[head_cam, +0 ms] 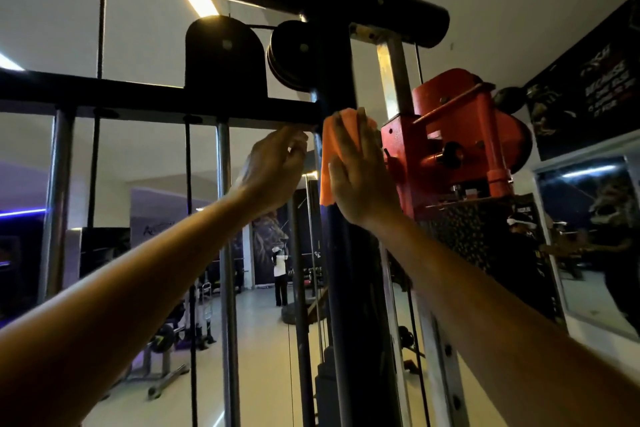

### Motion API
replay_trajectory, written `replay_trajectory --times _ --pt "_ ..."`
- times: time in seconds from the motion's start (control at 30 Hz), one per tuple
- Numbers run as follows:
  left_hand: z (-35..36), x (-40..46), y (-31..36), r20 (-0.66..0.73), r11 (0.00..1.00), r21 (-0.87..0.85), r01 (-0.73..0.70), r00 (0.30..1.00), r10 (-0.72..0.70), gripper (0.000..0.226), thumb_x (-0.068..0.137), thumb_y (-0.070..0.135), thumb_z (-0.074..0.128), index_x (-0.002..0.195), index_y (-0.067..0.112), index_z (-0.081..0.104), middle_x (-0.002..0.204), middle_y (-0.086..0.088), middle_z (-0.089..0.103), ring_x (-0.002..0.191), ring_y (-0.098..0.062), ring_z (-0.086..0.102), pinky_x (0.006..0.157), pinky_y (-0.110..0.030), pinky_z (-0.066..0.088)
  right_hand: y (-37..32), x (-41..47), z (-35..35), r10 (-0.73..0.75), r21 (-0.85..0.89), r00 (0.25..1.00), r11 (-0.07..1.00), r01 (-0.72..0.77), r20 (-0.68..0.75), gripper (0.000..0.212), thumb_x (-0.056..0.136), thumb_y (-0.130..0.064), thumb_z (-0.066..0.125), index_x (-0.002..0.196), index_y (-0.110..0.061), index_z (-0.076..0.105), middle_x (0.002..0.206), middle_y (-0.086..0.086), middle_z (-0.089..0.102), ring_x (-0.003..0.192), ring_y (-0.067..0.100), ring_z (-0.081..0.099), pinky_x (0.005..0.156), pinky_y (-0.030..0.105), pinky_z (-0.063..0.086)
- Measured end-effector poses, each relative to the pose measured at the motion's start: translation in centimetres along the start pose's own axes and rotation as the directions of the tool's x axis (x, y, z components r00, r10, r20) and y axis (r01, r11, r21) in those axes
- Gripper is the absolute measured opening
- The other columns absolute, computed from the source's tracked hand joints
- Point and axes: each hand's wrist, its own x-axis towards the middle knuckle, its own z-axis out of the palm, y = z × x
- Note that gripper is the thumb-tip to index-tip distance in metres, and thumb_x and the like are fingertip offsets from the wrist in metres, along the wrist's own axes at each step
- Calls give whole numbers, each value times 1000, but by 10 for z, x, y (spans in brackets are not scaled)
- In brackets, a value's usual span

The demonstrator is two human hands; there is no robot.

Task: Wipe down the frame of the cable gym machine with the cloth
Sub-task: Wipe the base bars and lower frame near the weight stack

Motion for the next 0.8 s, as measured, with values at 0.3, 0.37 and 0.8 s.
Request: replay_trajectory --times 0.3,0.37,0.8 --pt "12 21 25 353 713 -505 487 870 -344 21 115 28 51 125 13 60 118 -6 68 109 -22 69 85 -25 61 6 -110 17 -7 -10 999 1000 6 -40 62 116 -54 20 175 -35 9 183 -1 -11 170 28 1 127 67 32" --pt "15 21 22 392 689 -506 519 850 -353 35 115 39 48 133 12 62 130 -10 68 122 -27 67 104 -39 57 9 -102 14 3 -9 1000 1000 -4 -18 63 115 -56 20 174 -39 7 183 -1 -9 169 31 3 123 68 37" --pt "33 5 15 443 587 -559 586 809 -386 35 115 39 49 137 17 65 128 -6 72 119 -25 69 100 -38 56 9 -132 17 20 -7 1000 1000 -20 -18 64 115 -52 26 175 -34 11 183 6 -6 169 32 5 128 57 28"
